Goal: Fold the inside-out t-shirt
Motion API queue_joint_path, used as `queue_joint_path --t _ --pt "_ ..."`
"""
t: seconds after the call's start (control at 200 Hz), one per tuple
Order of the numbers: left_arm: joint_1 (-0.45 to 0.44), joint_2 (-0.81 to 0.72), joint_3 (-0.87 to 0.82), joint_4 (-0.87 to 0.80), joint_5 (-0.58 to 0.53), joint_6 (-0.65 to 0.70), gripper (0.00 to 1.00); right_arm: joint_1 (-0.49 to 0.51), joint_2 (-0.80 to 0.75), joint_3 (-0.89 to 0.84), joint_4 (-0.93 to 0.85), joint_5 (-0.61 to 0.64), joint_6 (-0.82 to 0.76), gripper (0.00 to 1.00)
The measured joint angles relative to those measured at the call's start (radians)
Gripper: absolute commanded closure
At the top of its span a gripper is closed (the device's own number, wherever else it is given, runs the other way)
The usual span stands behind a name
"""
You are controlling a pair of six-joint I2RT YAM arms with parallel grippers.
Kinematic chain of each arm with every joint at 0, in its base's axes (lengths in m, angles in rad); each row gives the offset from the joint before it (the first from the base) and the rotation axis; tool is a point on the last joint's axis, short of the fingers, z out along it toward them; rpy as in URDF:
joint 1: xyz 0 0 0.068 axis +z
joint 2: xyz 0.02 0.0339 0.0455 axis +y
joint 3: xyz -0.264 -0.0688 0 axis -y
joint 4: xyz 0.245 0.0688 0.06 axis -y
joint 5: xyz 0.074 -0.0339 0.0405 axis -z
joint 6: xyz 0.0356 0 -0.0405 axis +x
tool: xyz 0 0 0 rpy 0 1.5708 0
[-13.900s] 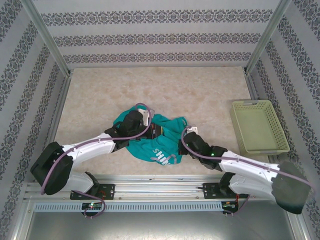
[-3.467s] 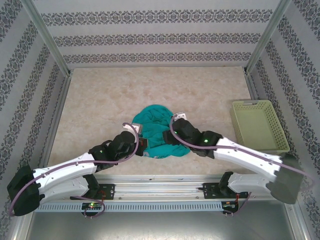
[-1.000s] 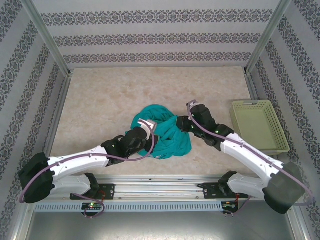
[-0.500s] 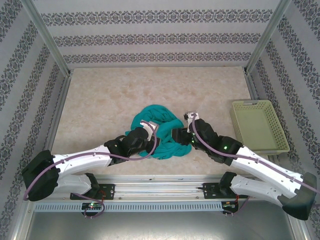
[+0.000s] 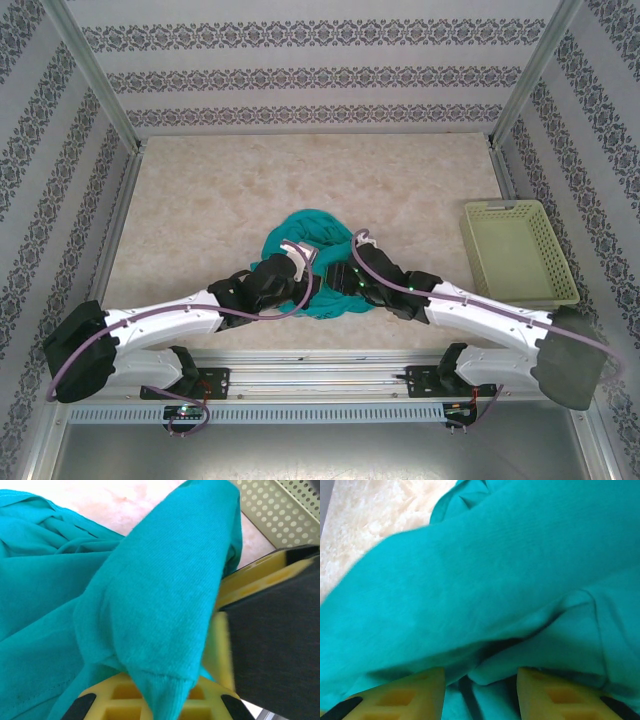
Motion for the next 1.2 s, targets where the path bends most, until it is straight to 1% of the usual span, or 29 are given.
queue_joint_path --t 0.125,0.22,0.265,0.31,0.355,0.43,0.505,0.55,0.62,0.754,0.799,0.864,0.934,0.979,1.024,1.089,1.129,1.199 --pt "0.000 -0.011 0.000 0.004 0.000 -0.003 1.00 -0.011 0.038 0.000 0.000 0.004 0.037 0.53" --pt "0.000 -0.018 0.000 0.010 0.001 -0.004 1.00 -0.016 0.056 0.004 -0.001 0.004 0.050 0.53" --pt "0.000 -0.021 0.000 0.012 0.003 -0.006 1.00 -0.017 0.066 0.010 0.000 0.004 0.052 0.58" --pt "0.000 -0.024 -0.001 0.016 0.004 -0.006 1.00 -0.017 0.076 0.016 0.002 0.003 0.058 0.64" --pt "0.000 -0.025 -0.002 0.017 0.003 -0.006 1.00 -0.017 0.085 0.021 0.004 0.003 0.058 0.72" --pt "0.000 -0.025 -0.002 0.016 0.001 -0.006 1.00 -0.017 0.092 0.027 0.003 0.006 0.051 0.88" --pt "0.001 -0.025 -0.001 0.011 -0.017 -0.008 1.00 -0.017 0.085 0.029 0.003 0.011 0.048 0.99" --pt "0.007 -0.025 -0.001 -0.003 -0.028 -0.014 1.00 -0.017 0.072 0.029 0.001 0.009 0.036 1.00" --pt "0.047 -0.021 0.001 -0.032 -0.038 -0.031 1.00 -0.017 0.031 0.029 0.000 0.006 0.014 1.00" --pt "0.202 0.035 0.016 -0.086 -0.017 -0.088 1.00 -0.018 -0.099 0.028 0.011 -0.029 -0.028 1.00" --pt "0.243 0.072 0.032 -0.100 0.009 -0.101 0.96 -0.021 -0.139 0.027 0.020 -0.051 -0.037 1.00" --pt "0.254 0.119 0.068 -0.106 0.053 -0.105 0.88 -0.025 -0.177 0.011 0.042 -0.082 -0.040 1.00" --pt "0.252 0.148 0.099 -0.125 0.079 -0.107 0.73 -0.040 -0.209 -0.018 0.055 -0.104 -0.040 1.00" --pt "0.249 0.153 0.104 -0.139 0.075 -0.116 0.62 -0.051 -0.224 -0.034 0.058 -0.114 -0.039 1.00" --pt "0.240 0.148 0.104 -0.166 0.058 -0.116 0.54 -0.059 -0.232 -0.045 0.061 -0.125 -0.039 1.00" --pt "0.197 0.125 0.103 -0.206 0.009 -0.106 0.49 -0.064 -0.234 -0.048 0.068 -0.140 -0.039 1.00" --pt "0.152 0.092 0.100 -0.232 -0.027 -0.099 0.47 -0.066 -0.234 -0.048 0.077 -0.149 -0.040 1.00" --pt "0.079 0.020 0.092 -0.253 -0.086 -0.085 0.46 -0.068 -0.235 -0.048 0.095 -0.161 -0.040 1.00"
